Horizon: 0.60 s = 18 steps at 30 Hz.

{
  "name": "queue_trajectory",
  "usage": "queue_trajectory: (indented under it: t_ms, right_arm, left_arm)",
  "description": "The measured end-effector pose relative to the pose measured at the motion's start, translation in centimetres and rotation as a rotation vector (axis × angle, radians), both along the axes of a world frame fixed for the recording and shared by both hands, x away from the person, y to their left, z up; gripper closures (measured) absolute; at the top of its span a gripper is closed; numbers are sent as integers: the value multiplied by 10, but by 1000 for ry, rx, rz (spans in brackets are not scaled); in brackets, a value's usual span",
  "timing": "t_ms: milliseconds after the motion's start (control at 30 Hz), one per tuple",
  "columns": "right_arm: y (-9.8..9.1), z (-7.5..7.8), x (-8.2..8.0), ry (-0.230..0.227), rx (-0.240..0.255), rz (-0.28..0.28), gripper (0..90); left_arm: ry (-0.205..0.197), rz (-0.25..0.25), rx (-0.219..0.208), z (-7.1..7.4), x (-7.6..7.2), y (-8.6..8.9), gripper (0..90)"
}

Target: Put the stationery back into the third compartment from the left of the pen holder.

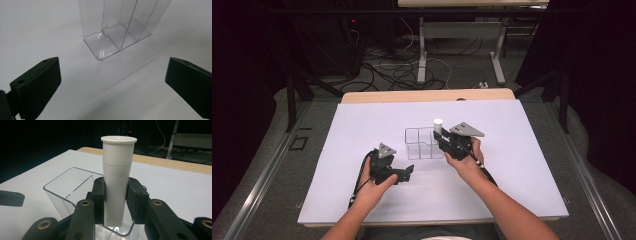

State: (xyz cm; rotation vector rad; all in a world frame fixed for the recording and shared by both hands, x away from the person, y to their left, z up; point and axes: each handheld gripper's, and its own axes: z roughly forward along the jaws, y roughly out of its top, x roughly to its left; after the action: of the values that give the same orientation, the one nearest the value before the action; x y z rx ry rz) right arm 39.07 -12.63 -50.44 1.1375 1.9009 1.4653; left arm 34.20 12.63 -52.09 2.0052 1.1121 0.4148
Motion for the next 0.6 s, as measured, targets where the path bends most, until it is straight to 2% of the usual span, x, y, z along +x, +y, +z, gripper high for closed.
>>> queue_trajectory:
  t_ms: [400,600]
  right_arm:
    - [5,-9,5,28,-45,-1,696]
    - [3,-9,5,40,-47,-6,692]
  left_arm:
    - [5,-4,10,-2,1,2,4]
    - [11,-2,11,-2,1,2,4]
